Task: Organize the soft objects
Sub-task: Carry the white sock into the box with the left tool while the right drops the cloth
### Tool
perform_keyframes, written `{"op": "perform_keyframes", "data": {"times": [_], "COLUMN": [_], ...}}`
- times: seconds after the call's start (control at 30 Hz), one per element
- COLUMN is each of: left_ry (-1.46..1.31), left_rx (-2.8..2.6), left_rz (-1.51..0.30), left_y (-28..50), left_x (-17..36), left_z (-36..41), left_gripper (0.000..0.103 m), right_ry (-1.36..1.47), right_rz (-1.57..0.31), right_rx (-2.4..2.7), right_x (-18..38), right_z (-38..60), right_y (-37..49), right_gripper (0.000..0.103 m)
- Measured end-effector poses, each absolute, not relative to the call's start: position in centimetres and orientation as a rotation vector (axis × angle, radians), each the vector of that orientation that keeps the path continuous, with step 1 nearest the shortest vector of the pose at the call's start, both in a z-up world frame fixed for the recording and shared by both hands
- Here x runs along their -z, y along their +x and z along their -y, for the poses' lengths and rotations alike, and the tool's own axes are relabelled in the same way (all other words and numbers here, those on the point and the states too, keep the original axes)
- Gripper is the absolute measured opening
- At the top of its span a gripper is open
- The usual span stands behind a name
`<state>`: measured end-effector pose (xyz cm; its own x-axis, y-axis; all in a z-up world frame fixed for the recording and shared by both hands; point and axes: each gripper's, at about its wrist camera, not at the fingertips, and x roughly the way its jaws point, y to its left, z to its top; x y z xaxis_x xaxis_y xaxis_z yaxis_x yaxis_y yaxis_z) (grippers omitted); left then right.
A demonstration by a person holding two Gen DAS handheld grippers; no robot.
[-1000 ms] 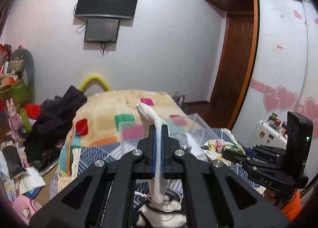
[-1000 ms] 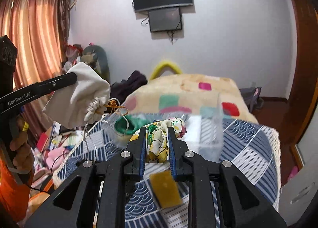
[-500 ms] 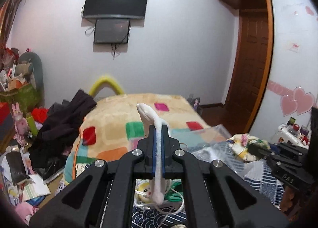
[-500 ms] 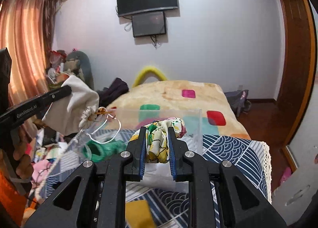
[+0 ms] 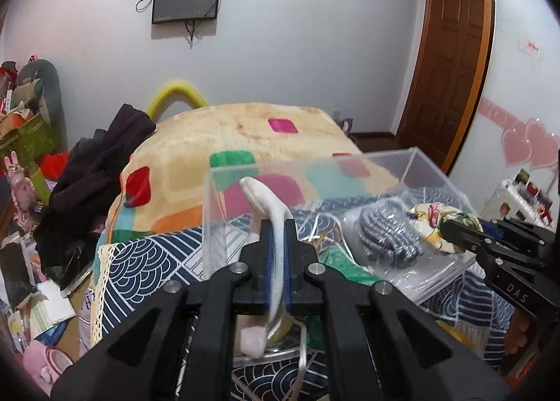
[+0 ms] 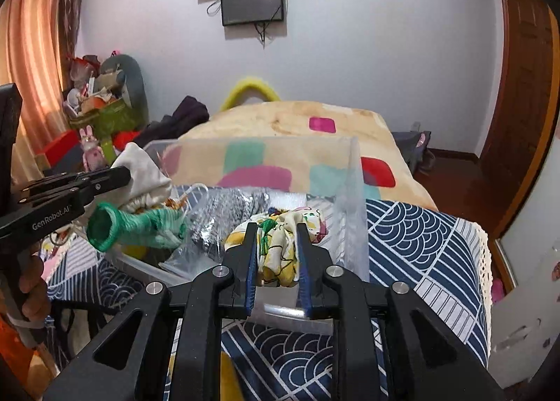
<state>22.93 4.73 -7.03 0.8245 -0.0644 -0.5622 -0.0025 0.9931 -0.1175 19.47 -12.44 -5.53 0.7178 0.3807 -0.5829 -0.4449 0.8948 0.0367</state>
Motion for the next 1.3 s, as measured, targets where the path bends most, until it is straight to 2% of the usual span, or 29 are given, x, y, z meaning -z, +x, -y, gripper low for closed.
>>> {"op": "perform_keyframes", "data": {"times": [0.07, 0.17, 0.43, 0.6, 0.67, 0.73, 0.77, 1.0, 1.1, 1.3], "left_ry": [-0.100, -0.103, -0.117, -0.119, -0.116, -0.116, -0.115, -0.100, -0.109, -0.166], "left_rx": [0.018, 0.020, 0.010, 0.022, 0.013, 0.014, 0.017, 0.026, 0.027, 0.055], "left_rz": [-0.617, -0.637, -0.623, -0.568, -0.547, -0.529, -0.518, -0.494, -0.509, -0.564], "left_y": [23.1, 23.1, 21.6, 19.6, 18.9, 18.0, 17.5, 14.7, 13.5, 11.9], "left_x": [7.6, 8.0, 6.7, 4.6, 3.9, 3.2, 2.9, 2.0, 2.4, 4.7], "left_z": [-4.4, -4.2, -4.4, -4.1, -3.9, -3.8, -3.7, -3.3, -3.4, -3.7], "left_gripper": [0.007, 0.014, 0.047, 0.060, 0.063, 0.070, 0.072, 0.096, 0.098, 0.098], "right_ry": [-0.121, -0.124, -0.098, -0.080, -0.079, -0.077, -0.073, -0.086, -0.097, -0.112], "right_rz": [-0.626, -0.622, -0.572, -0.523, -0.502, -0.486, -0.477, -0.457, -0.464, -0.549], "right_rx": [-0.454, -0.456, -0.475, -0.496, -0.503, -0.506, -0.511, -0.531, -0.530, -0.535], "right_x": [5.6, 5.2, 3.3, 1.8, 1.2, 0.9, 0.7, 0.6, 1.7, 4.6], "right_z": [12.5, 12.6, 13.6, 14.0, 14.1, 14.0, 14.1, 13.9, 13.9, 13.5], "right_y": [19.2, 19.1, 18.0, 16.5, 15.8, 15.2, 14.9, 13.1, 12.4, 12.3], "right_gripper": [0.022, 0.029, 0.044, 0.051, 0.055, 0.066, 0.068, 0.071, 0.078, 0.078]}}
